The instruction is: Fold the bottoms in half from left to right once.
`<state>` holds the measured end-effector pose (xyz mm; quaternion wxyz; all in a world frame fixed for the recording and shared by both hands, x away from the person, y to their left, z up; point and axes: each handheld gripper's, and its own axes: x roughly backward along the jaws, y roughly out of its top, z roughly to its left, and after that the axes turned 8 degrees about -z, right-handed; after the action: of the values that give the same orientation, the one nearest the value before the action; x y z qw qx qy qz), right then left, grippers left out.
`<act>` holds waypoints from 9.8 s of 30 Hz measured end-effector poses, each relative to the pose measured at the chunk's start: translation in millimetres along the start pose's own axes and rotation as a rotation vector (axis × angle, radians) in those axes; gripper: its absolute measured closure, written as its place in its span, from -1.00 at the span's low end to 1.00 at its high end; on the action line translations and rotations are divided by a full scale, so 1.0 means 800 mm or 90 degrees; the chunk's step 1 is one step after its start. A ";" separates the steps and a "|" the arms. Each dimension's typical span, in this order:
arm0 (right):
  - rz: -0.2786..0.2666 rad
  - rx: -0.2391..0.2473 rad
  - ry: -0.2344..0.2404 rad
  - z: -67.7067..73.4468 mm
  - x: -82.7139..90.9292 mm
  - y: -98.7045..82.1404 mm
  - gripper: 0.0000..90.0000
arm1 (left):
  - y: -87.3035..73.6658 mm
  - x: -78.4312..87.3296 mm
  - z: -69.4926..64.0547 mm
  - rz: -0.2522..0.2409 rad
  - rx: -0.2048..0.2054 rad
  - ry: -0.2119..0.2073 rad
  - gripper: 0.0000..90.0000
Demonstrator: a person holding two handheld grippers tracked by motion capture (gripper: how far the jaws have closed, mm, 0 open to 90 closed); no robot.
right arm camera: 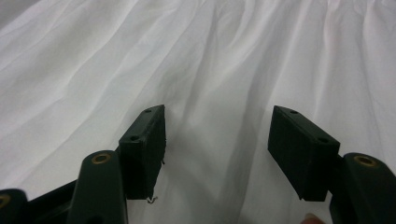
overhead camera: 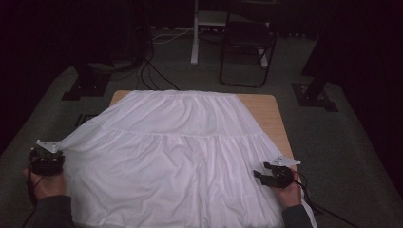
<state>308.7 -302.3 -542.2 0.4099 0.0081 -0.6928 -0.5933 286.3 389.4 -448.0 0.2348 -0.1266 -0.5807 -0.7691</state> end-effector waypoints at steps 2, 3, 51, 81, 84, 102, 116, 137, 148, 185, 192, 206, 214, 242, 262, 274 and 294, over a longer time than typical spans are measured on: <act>0.006 0.001 -0.003 0.000 -0.002 -0.001 -0.19 | 0.014 0.021 -0.019 -0.030 -0.009 -0.057 0.97; 0.012 -0.001 -0.006 0.000 -0.003 -0.002 -0.20 | 0.020 0.031 -0.028 -0.048 -0.005 -0.093 0.97; -0.056 -0.050 -0.047 0.025 0.018 0.034 0.09 | 0.114 0.052 -0.425 -0.082 -0.126 -0.751 0.08; -0.037 0.037 0.028 0.068 0.010 0.068 0.97 | 0.017 -0.006 -0.290 -0.007 -0.053 -0.523 0.97; -0.053 0.031 0.020 0.062 0.019 0.073 0.97 | 0.041 0.017 -0.277 -0.065 -0.025 -0.555 0.98; 0.010 -0.054 -0.198 -0.068 0.030 0.029 0.86 | 0.025 -0.001 -0.414 0.018 -0.163 -0.542 0.21; 0.039 -0.056 -0.112 -0.035 -0.014 0.017 0.80 | 0.048 -0.086 -0.357 0.041 -0.135 -0.394 0.98; 0.004 -0.074 -0.167 -0.040 -0.076 0.078 0.22 | 0.079 -0.112 -0.299 -0.014 -0.002 -0.375 0.37; -0.068 0.001 0.004 0.059 -0.048 0.118 0.07 | 0.037 -0.009 -0.259 -0.083 -0.029 -0.437 0.20; -0.106 -0.087 -0.016 0.025 0.117 -0.004 0.95 | -0.083 0.067 -0.262 0.013 -0.097 -0.525 0.10; -0.113 -0.114 -0.023 0.023 0.128 -0.023 0.95 | -0.065 0.089 -0.235 -0.057 -0.046 -0.576 1.00; -0.050 -0.130 -0.042 0.025 0.138 -0.065 0.89 | -0.056 0.121 -0.216 -0.103 -0.018 -0.623 0.70; -0.057 -0.124 -0.068 0.020 0.127 -0.054 -0.05 | -0.035 0.096 -0.214 -0.124 -0.004 -0.579 0.12; -0.184 -0.113 -0.014 0.000 0.192 -0.036 0.14 | 0.018 0.030 -0.209 -0.138 0.000 -0.494 -0.02; -0.103 -0.016 -0.035 -0.009 -0.032 0.093 -0.23 | 0.058 -0.105 -0.243 -0.028 0.028 -0.418 -0.04; 0.033 0.085 -0.223 -0.022 -0.134 0.119 -0.10 | 0.045 -0.151 -0.272 0.039 0.029 -0.393 0.09; 0.022 -0.102 -0.112 -0.055 -0.088 0.065 0.97 | 0.005 -0.098 -0.221 -0.005 0.031 -0.422 0.98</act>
<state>405.5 -287.9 -540.5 0.3568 -0.0887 -0.6768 -0.6378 369.2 236.8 -532.9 0.0328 -0.3620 -0.6442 -0.6729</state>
